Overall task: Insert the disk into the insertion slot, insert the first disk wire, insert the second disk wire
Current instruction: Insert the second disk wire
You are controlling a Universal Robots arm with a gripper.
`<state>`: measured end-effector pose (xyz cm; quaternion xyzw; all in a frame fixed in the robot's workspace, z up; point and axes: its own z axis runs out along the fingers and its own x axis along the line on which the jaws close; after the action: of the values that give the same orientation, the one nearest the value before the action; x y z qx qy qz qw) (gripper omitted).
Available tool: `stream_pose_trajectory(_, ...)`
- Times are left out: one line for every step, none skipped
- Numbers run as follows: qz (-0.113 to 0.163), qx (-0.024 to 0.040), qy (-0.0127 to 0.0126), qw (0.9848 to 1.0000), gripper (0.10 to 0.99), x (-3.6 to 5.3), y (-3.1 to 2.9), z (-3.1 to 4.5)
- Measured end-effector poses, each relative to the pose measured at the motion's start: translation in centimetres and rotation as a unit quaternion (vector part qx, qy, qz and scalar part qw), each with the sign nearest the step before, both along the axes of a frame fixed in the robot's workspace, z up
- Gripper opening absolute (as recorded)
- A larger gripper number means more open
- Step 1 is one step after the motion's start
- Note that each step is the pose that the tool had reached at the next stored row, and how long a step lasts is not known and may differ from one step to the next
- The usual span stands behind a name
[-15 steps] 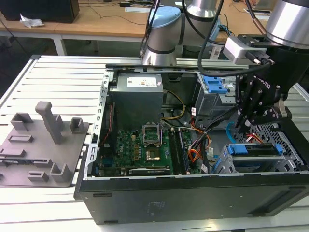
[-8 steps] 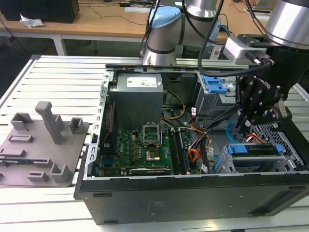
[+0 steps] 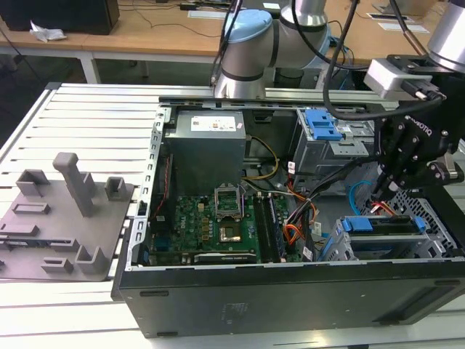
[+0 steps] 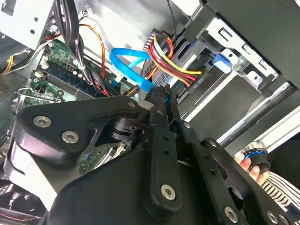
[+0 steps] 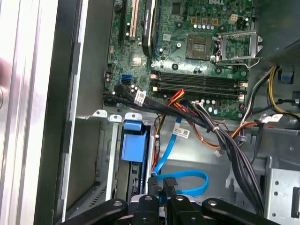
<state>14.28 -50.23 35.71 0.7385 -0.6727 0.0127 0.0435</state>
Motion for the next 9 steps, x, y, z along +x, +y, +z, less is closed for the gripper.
stream_pose_trajectory(0.000,-0.0001,0.0003,1.0000,0.161,0.07,0.00,-0.08)
stream_pose_trajectory(0.000,0.0000,0.0007,1.0000,0.161,0.15,0.00,-0.27)
stream_pose_trajectory(0.000,-0.0001,0.0009,1.0000,0.161,0.16,-0.01,-0.44)
stream_pose_trajectory(0.000,-0.0001,0.0011,1.0000,0.161,0.18,0.00,-0.58)
stream_pose_trajectory(0.000,0.0000,0.0012,1.0000,0.161,0.21,0.00,-0.79)
stream_pose_trajectory(-0.002,0.0000,0.0012,1.0000,0.161,0.21,0.00,-1.00)
stream_pose_trajectory(-0.010,-0.0001,0.0012,0.9999,0.161,0.24,0.00,-1.11)
stream_pose_trajectory(-0.012,-0.0001,0.0012,0.9999,0.161,0.27,0.00,-1.12)
stream_pose_trajectory(-0.012,0.0000,0.0012,0.9999,0.161,0.27,0.00,-1.13)
